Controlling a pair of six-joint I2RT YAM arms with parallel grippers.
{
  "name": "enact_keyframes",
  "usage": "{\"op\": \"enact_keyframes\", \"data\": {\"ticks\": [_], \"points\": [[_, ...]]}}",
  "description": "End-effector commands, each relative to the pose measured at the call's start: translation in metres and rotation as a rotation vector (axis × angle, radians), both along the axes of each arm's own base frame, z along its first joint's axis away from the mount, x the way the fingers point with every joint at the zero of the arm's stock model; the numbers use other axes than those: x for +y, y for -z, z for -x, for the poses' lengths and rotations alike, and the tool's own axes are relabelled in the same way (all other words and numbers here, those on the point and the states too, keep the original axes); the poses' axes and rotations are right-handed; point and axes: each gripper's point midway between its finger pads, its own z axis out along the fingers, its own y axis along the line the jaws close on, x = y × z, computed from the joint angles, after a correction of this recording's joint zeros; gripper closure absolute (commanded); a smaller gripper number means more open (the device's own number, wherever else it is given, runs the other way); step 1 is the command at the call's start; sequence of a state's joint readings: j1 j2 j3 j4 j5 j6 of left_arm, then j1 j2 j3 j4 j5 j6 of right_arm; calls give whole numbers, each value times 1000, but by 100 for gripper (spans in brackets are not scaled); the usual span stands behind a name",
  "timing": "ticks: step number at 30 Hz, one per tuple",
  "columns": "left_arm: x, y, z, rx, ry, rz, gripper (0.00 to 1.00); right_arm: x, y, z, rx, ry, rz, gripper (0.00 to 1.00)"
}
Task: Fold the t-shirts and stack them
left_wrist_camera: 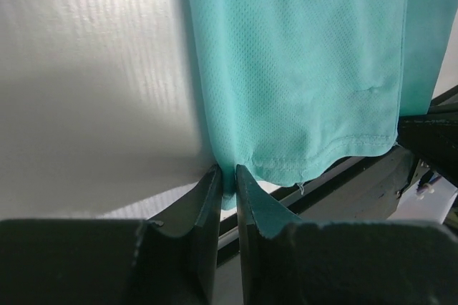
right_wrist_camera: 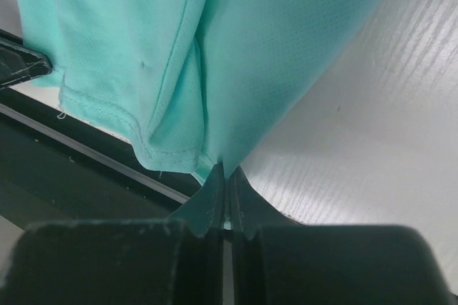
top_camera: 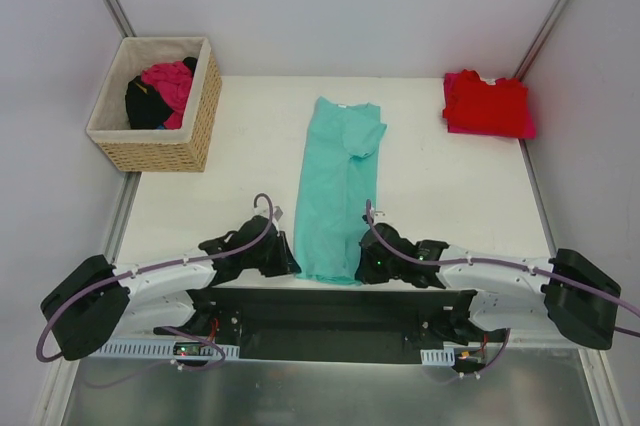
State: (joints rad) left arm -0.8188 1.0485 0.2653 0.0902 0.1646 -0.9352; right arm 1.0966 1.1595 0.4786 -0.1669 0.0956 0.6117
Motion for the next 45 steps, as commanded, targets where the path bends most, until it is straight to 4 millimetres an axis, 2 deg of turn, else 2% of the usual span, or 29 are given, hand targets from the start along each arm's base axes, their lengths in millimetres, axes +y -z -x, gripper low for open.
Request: {"op": "enact_keyframes", "data": {"ticks": [1,6,9,12,15,17,18,24,28,32,37,42,45], "points": [[-7,0,-1,3,-15,-65,87,5,-16,1,-33,-35,13,99],[-10,-4,-5,-18,-6,-78,87,-8,-25,-3,-85,-16,30,99],[-16,-19,-14,-64,0,-66,87,-12,-38,-10,-131,1,34,99],[-19,-36,-21,-95,10,-78,87,-11,-53,-17,-170,9,24,99],[-29,-71,-36,-159,19,-66,86,-9,-64,-26,-211,19,26,99],[-29,-82,-43,-189,11,-81,86,-6,-75,-33,-239,27,24,99],[-33,-94,-48,-221,17,-70,86,-6,-75,-36,-248,27,37,99],[-38,-128,-74,-308,4,-67,86,-15,-94,-71,-289,103,43,99],[-41,-137,-80,-323,13,-64,85,-21,-94,-79,-280,109,51,99],[-39,-127,-77,-301,14,-76,85,-18,-83,-72,-238,99,33,99],[-37,-112,-73,-262,19,-98,85,-10,-65,-55,-169,64,-12,99],[-42,-116,-74,-264,31,-92,85,-4,-55,-32,-155,-19,3,99],[-47,-118,-75,-260,43,-84,85,-11,-50,-22,-149,-32,41,83]]}}
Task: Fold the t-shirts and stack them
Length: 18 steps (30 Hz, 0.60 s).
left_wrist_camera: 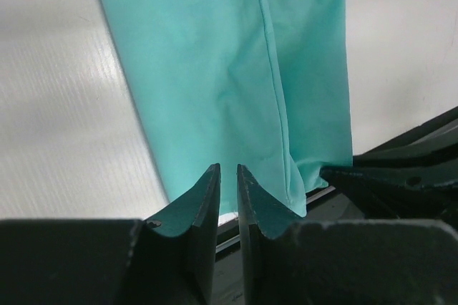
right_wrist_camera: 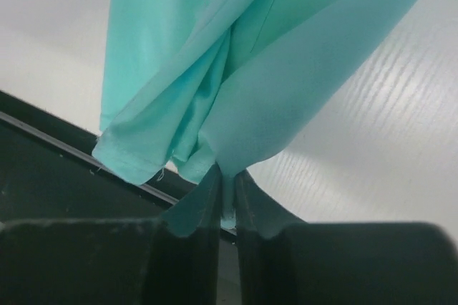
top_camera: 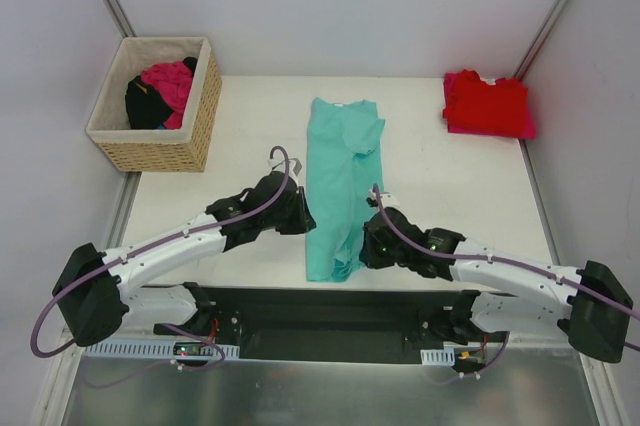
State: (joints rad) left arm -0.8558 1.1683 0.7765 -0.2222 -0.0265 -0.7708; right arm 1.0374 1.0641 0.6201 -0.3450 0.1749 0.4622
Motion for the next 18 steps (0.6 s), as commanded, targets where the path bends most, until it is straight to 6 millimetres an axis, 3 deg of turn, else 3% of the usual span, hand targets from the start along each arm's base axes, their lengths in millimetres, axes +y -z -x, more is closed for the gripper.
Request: {"op": "enact_keyframes", "data": {"ticks": [1,4,7,12,18], "points": [[-8,-6,-4,-2,28,7,85,-3,2,14,7,-23,23,68],[-14,-6,-4,12,43,15,85,-15,6,18,3,-6,64,40],[-18,-6,-3,19,55,19,85,-31,3,17,-20,21,108,32],[-21,-3,-3,29,67,22,85,-56,-8,11,-79,75,167,26],[-16,15,7,90,49,17,84,-66,-20,3,-136,108,175,23]]}}
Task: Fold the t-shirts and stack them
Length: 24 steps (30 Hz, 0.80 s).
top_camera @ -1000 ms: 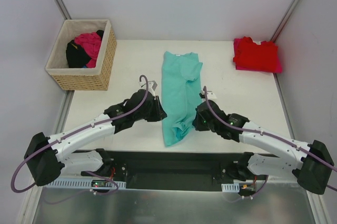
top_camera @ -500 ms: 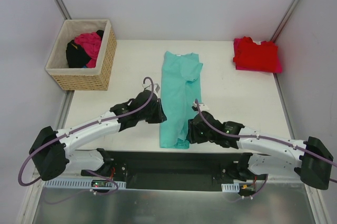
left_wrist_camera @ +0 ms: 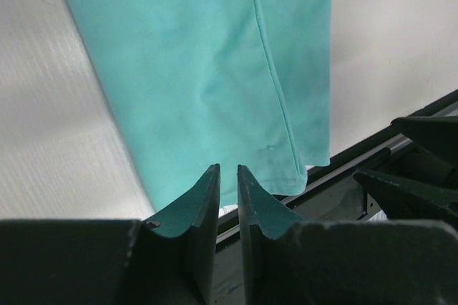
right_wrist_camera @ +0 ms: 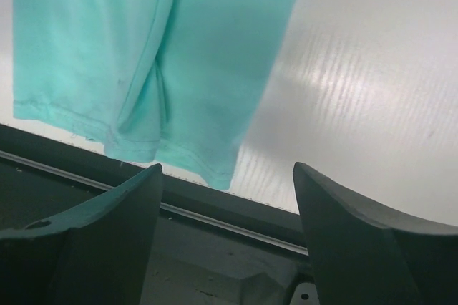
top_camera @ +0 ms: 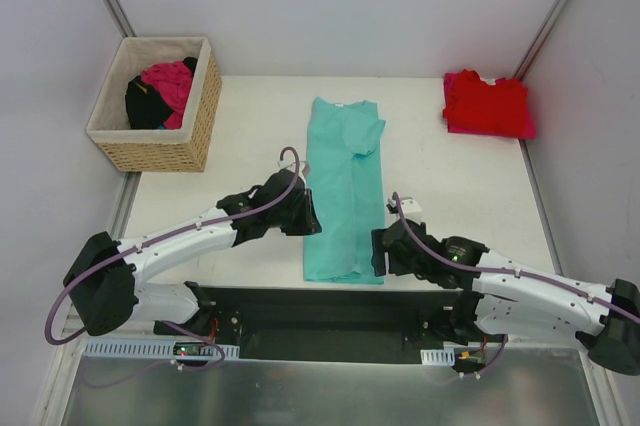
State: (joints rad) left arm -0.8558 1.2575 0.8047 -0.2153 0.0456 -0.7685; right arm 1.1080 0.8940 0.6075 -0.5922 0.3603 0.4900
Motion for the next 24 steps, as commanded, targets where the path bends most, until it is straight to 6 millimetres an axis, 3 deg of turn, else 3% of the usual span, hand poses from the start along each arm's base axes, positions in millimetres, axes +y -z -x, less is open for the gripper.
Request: {"op": "enact_keyframes", "data": {"ticks": [1,2,3,4,5,6,8,16,24], "points": [[1,6,5,44,-39,33,83,-14,-13,-9,-61,45,42,23],[10,24,14,78,-55,11,81,-15,-13,-10,-63,49,51,23],[12,24,15,69,-71,38,77,-15,-13,-11,-66,48,51,23],[23,44,27,117,-100,25,53,-14,-12,-11,-65,50,53,23],[27,50,31,127,-117,33,38,-14,-11,-11,-64,49,50,23],[31,48,34,123,-134,59,25,-13,-10,-11,-63,43,50,23],[42,65,44,163,-179,59,1,-10,-7,-10,-55,35,48,23],[57,73,52,157,-235,95,1,4,-4,-10,-32,6,34,23],[42,82,56,187,-205,184,2,3,-5,-9,-32,7,32,23]]}}
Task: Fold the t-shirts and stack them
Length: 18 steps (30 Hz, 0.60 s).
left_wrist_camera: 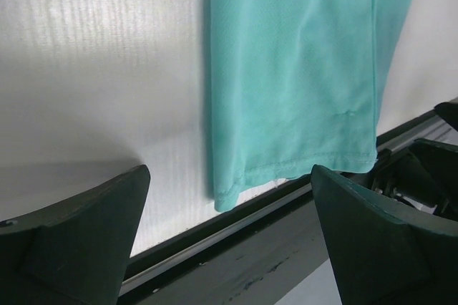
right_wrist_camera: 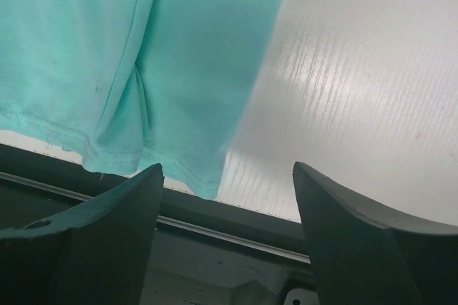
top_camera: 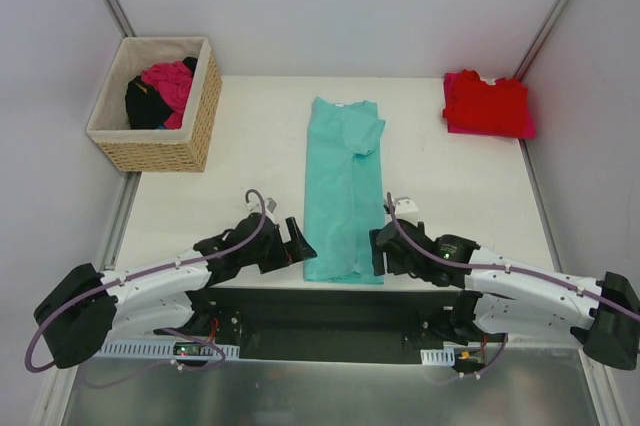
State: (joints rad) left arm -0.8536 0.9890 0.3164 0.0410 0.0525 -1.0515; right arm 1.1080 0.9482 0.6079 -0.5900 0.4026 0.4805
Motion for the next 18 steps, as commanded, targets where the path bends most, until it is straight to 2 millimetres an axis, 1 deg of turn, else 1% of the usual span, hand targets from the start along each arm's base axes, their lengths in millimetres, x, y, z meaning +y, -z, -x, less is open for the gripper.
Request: {"op": "enact_keyframes", "data": {"ticks": [1,2,4,6,9,12,13,15,16,17,18], "points": [[-6,14,7,52,0,44,3,8,-13,-3,-17,-9,-32,24],[-7,21,9,74,7,40,3,7,-13,-3,-16,-6,-32,23],[-16,20,11,92,28,82,5,6,-13,-3,-14,-5,-28,24],[-18,30,20,148,37,89,6,5,-14,-3,-15,-3,-26,24],[-17,37,26,192,29,104,7,4,-13,-2,-15,-1,-21,24],[-14,41,30,210,14,108,9,4,-12,-2,-11,0,-17,24],[-14,40,30,205,15,114,10,4,-12,-2,-10,-1,-18,24],[-10,42,32,211,2,108,13,4,-10,-2,-8,2,-14,24],[-9,42,32,210,-3,105,18,5,-10,-2,-6,-1,-17,24],[-8,41,32,207,-3,105,31,6,-10,-2,-6,-1,-21,24],[-8,42,32,208,-7,102,40,7,-9,-2,-3,-2,-21,24]]}}
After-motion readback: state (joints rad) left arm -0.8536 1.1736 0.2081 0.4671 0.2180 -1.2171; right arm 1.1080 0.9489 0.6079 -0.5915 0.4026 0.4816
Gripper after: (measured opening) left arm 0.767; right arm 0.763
